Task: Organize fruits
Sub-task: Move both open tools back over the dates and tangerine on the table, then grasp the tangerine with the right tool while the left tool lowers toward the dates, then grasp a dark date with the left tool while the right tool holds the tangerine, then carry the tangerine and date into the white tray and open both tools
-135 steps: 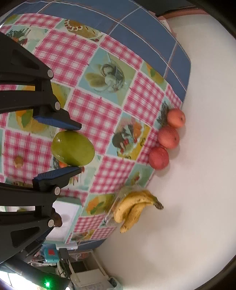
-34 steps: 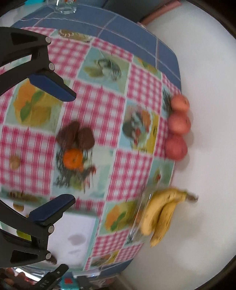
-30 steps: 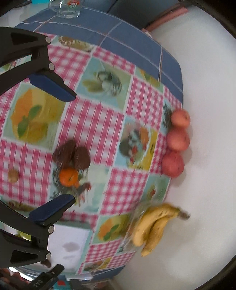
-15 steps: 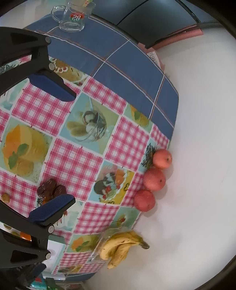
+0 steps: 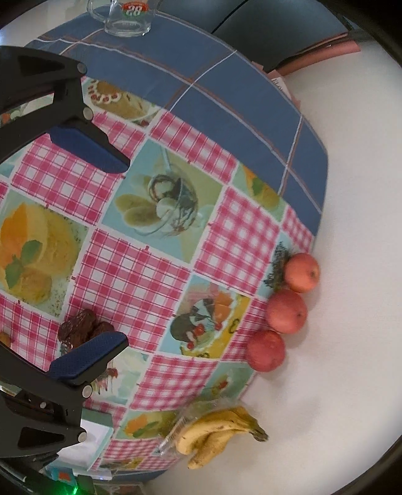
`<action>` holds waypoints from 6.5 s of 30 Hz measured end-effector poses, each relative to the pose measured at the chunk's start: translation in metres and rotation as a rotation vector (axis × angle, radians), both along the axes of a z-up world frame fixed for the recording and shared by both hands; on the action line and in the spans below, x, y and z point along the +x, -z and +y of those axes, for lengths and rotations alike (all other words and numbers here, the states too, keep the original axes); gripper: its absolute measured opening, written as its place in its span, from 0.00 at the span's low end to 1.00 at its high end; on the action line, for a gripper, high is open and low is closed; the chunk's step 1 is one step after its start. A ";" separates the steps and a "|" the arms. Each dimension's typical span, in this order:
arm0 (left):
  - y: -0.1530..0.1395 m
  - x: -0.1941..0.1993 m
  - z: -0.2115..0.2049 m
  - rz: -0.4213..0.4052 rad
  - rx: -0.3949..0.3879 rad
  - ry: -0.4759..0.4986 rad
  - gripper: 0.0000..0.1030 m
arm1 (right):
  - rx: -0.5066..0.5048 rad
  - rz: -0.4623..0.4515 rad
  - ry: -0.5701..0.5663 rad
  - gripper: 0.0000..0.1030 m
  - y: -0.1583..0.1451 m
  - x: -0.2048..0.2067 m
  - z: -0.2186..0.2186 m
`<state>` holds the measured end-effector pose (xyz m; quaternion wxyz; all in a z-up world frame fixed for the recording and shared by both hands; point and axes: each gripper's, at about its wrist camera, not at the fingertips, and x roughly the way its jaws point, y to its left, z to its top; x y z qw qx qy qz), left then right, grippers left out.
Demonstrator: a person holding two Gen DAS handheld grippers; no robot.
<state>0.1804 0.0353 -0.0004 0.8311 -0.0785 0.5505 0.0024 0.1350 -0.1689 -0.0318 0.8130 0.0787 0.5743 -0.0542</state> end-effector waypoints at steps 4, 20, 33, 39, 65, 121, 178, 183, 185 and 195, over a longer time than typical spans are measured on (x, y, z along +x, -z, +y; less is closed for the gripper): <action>0.012 0.006 -0.003 0.023 -0.009 0.001 1.00 | 0.008 0.011 -0.025 0.82 0.010 0.007 0.009; 0.026 0.014 -0.016 0.048 -0.077 0.024 1.00 | -0.022 0.026 -0.051 0.73 0.027 0.015 0.025; 0.026 0.013 -0.020 0.053 -0.097 0.030 1.00 | 0.039 0.004 -0.093 0.39 0.025 0.016 0.032; 0.028 0.014 -0.022 0.062 -0.100 0.034 1.00 | 0.066 0.016 -0.095 0.36 0.031 0.015 0.032; 0.051 0.011 -0.061 0.131 -0.164 0.130 0.84 | 0.076 0.016 0.045 0.36 0.028 0.003 -0.032; 0.065 0.011 -0.090 0.018 -0.124 0.227 0.48 | 0.068 -0.034 0.043 0.36 -0.009 -0.002 -0.049; 0.030 -0.079 -0.282 0.019 -0.100 0.701 0.46 | 0.013 -0.027 0.402 0.36 -0.007 -0.084 -0.242; 0.046 -0.081 -0.286 0.050 -0.087 0.706 0.46 | 0.023 0.001 0.409 0.36 0.012 -0.083 -0.244; 0.050 -0.080 -0.285 0.059 -0.085 0.699 0.46 | 0.027 0.009 0.411 0.36 0.017 -0.083 -0.244; 0.053 -0.077 -0.283 0.061 -0.103 0.688 0.46 | 0.019 0.014 0.407 0.36 0.019 -0.082 -0.243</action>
